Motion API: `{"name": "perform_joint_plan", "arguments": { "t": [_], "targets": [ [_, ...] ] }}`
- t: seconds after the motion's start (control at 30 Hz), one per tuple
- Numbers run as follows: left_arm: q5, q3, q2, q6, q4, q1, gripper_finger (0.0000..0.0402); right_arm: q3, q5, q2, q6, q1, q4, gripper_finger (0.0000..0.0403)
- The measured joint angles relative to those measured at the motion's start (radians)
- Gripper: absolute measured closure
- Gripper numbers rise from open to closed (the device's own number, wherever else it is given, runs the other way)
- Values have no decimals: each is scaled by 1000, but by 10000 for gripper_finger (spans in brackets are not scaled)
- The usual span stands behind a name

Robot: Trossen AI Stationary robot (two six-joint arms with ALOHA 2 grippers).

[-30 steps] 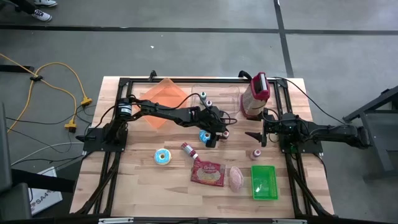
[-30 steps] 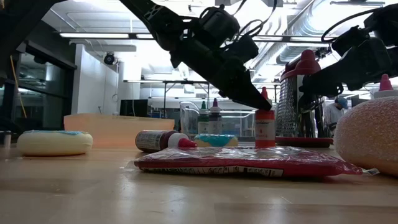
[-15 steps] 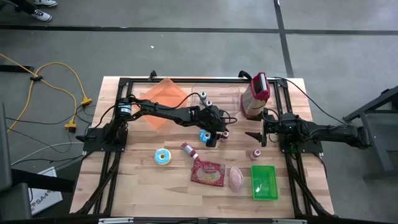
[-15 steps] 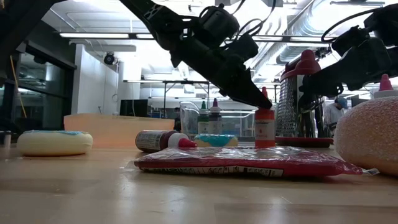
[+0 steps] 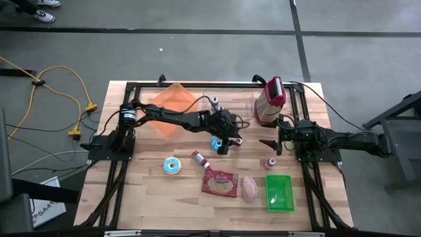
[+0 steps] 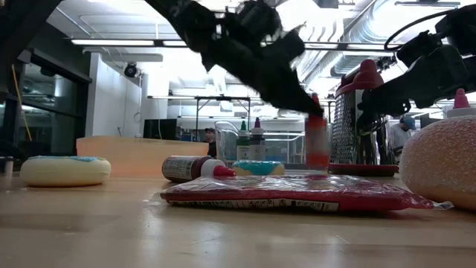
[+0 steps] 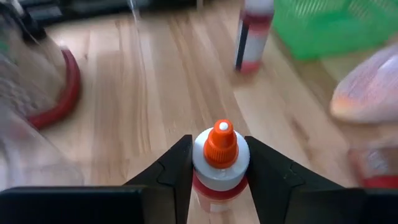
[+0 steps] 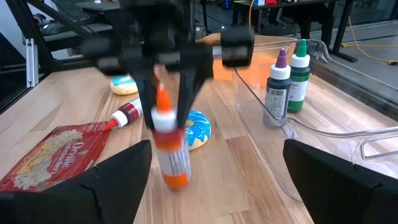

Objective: Pick & Place Food Item
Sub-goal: Put the orange food coloring bottle into the transparent bin

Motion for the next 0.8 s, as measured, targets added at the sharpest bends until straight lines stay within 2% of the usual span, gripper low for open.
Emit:
{"name": "perform_joint_plan", "arguments": {
  "t": [0.23,0.4,0.53,0.8],
  "targets": [
    [-2,1,-167,4,-30,44,285,0,0,0,0,0,0,50],
    [-58,4,-268,31,-108,55,285,0,0,0,0,0,0,50],
    [-94,3,-286,32,-189,47,286,0,0,0,0,0,0,50],
    [-81,3,-275,10,-176,91,285,0,0,0,0,0,0,50]
  ]
}}
